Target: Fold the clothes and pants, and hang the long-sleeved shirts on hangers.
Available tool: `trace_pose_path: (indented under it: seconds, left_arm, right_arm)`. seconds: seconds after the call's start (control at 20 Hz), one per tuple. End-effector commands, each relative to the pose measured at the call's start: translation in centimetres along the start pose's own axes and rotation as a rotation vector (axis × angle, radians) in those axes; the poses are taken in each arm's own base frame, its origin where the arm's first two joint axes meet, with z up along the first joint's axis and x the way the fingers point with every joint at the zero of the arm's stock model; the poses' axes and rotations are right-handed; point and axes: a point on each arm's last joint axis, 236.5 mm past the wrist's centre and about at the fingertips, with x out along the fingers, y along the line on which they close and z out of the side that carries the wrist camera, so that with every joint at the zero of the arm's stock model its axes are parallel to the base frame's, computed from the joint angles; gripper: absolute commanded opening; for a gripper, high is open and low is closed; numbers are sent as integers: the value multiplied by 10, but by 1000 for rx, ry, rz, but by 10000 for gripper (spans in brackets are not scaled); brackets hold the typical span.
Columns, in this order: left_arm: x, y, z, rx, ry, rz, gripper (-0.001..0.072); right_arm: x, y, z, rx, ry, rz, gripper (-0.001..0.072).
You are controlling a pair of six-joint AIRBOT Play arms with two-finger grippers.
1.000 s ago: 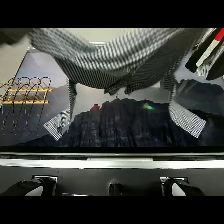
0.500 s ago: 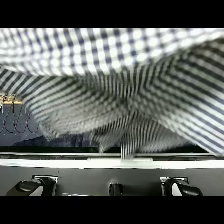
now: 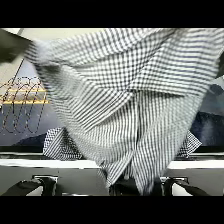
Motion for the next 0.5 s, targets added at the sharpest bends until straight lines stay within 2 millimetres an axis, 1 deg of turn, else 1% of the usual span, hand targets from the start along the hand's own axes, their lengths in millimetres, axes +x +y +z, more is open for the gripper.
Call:
trace_pose_path:
  seconds: [0.0,0.05,0.1,0.15,0.2,0.25,0.3,0.35,0.4,0.45]
  left_arm:
    - [101,61,-43,-95,114,78,14]
    - [129,77,-63,-114,170,102,14]
    - [151,92,-80,-130,213,124,15]
    - [176,110,-102,-149,262,150,15]
    - [195,124,-123,-172,308,168,15]
    - [209,135,-141,-199,350,180,15]
    - [220,144,-158,-238,388,191,14]
    - [228,147,-172,-268,419,192,15]
    - [233,149,-182,-294,443,189,16]
    - [236,149,-190,-316,464,183,30]
  right_arm:
    - [104,-94,-77,170,193,-27,31]
    - [132,-116,-108,191,248,-53,31]
    - [157,-135,-141,199,300,-82,31]
    - [176,-152,-171,195,346,-112,31]
    - [193,-166,-204,187,399,-140,31]
    - [204,-177,-233,186,451,-163,31]
    - [211,-186,-261,182,508,-185,33]
    - [213,-193,-281,163,554,-204,65]
    - [211,-198,-296,142,598,-228,76]
    - [206,-202,-303,128,632,-250,121]
